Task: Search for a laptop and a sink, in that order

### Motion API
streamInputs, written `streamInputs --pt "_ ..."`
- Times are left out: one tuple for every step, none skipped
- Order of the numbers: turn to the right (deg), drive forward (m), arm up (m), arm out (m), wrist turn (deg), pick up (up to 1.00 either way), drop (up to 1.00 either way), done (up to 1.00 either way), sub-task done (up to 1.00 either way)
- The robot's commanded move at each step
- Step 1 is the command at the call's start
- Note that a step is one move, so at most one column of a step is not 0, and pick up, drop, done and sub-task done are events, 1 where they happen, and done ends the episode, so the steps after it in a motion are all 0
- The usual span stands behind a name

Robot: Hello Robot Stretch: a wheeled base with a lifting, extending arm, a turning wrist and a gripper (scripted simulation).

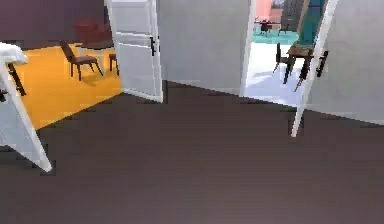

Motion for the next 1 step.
streamInputs --pt "21.0 0.0 0.0 0.0 0.0 0.0 0.0 0.0 0.0"
